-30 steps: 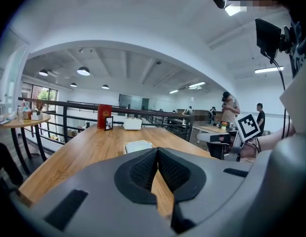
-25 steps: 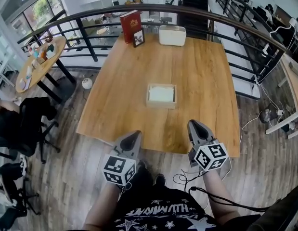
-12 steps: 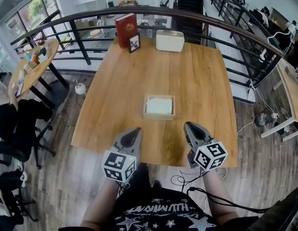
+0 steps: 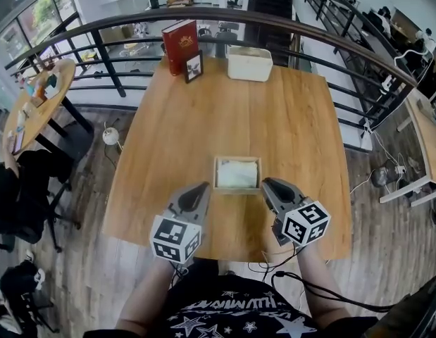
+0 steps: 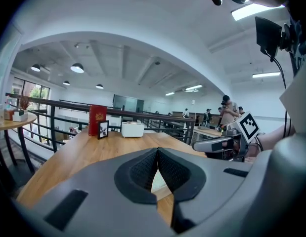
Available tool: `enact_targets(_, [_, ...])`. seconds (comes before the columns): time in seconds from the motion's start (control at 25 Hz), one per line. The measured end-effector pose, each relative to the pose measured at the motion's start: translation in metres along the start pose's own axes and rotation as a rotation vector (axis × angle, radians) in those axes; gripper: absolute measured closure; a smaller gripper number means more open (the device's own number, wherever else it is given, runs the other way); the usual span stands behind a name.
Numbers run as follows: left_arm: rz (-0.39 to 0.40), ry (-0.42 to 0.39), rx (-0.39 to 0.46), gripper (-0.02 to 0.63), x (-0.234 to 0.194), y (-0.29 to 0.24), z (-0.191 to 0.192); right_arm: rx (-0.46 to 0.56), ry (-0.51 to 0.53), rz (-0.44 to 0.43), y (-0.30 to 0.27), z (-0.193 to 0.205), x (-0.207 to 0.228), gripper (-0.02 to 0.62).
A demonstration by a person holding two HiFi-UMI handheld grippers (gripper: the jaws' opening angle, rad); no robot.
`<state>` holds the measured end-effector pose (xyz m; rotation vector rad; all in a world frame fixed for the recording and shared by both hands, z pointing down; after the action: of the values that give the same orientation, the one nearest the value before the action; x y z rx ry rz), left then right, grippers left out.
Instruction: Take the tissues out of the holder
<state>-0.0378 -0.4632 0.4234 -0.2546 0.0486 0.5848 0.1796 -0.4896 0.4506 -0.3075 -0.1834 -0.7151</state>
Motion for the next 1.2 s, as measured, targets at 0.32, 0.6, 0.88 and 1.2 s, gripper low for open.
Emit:
enact_targets(0.32, [0.014,0.026,-0.016,0.592,-0.043,-0.036,-0.004,-0.112,0.043,-0.049,-0.053,0.003,0.011,0.415])
enact_targets(0.6, [0.04,0.039,-0.045,0.592,-0.066,-0.061,0.0,-0.249,0.2,-0.064,-0.094,0.012,0.014,0.348])
enact_targets(0.88, [0.065,0.054,-0.062,0.592,-0.079,-0.081,0.003,-0.395,0.334,-0.096,-0.122,0.021,0.021,0.322])
enact_targets(1.2, [0.063,0.075,-0.073,0.592,-0.098,-0.097,0.007,-0.538,0.437,-0.13,-0.143,0.036,0.031,0.316])
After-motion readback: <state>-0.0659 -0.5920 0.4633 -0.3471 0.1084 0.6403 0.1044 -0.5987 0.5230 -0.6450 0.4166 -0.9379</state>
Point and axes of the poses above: the fingertips, and each gripper's own axes: y backward along the fingers, x to its right, z out of its underside, the point moved 6 cm from there along y, backward along the fingers, and after that the axes turned 2 degrees about x, right-handed, at the moved point
